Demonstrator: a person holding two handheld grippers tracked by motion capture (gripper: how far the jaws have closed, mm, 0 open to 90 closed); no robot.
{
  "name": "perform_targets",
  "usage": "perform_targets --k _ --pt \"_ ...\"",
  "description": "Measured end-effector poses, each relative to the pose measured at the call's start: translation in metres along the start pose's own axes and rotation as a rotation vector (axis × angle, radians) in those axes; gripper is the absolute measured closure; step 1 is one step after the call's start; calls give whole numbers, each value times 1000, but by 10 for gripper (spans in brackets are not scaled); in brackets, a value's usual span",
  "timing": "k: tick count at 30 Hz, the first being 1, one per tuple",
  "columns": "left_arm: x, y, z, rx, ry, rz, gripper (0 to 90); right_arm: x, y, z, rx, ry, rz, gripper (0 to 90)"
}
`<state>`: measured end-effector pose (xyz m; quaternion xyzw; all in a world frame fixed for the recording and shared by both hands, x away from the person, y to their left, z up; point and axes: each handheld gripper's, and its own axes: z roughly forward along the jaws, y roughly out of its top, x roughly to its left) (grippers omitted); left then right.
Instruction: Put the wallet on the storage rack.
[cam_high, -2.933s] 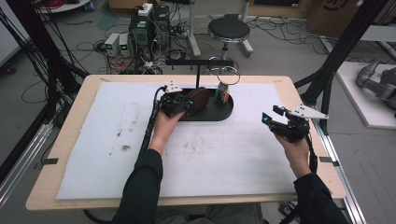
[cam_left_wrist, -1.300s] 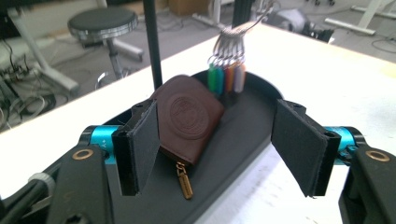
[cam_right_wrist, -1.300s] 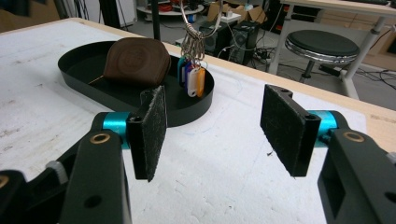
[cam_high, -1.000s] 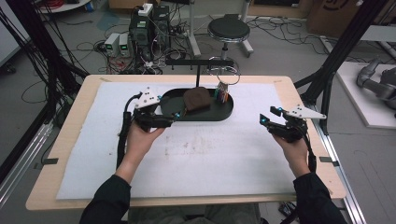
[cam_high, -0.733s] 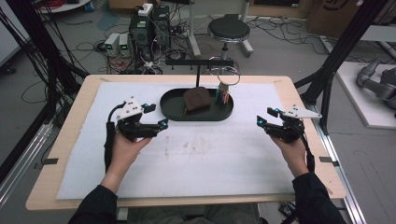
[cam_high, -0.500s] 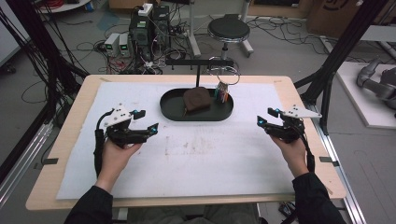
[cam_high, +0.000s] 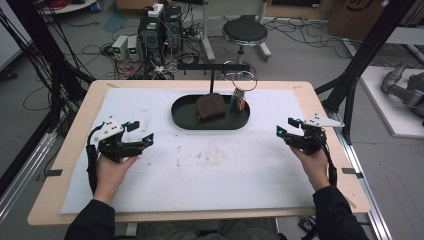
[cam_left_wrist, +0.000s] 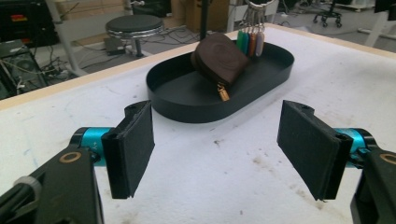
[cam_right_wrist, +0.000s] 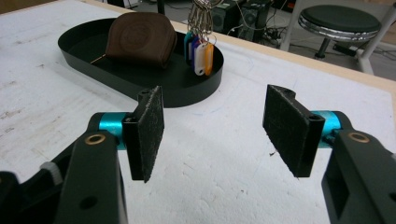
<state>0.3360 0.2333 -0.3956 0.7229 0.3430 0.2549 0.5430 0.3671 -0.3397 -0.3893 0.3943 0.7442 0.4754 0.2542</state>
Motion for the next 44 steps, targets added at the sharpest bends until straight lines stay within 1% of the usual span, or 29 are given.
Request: perform_targets --k 2,4,6,8,14,18,31,44 --pt "2 0 0 -4 9 0 272 0 -1 -1 -3 3 6 386" --pt "2 0 1 -9 16 -8 272 -1 -1 -2 3 14 8 381" --pt "3 1 2 -13 22 1 272 -2 -2 -2 7 22 15 372" --pt "2 1 2 -18 20 2 272 -4 -3 -3 12 31 26 362" --pt "0 2 7 -24 7 15 272 -7 -5 -6 21 28 46 322" --pt "-2 3 10 -16 2 24 272 -8 -6 -7 27 21 40 319" --pt "-2 3 11 -6 1 21 272 -9 -7 -7 36 14 42 318" --pt "-2 3 11 -6 3 25 272 -8 -7 -7 27 15 36 318"
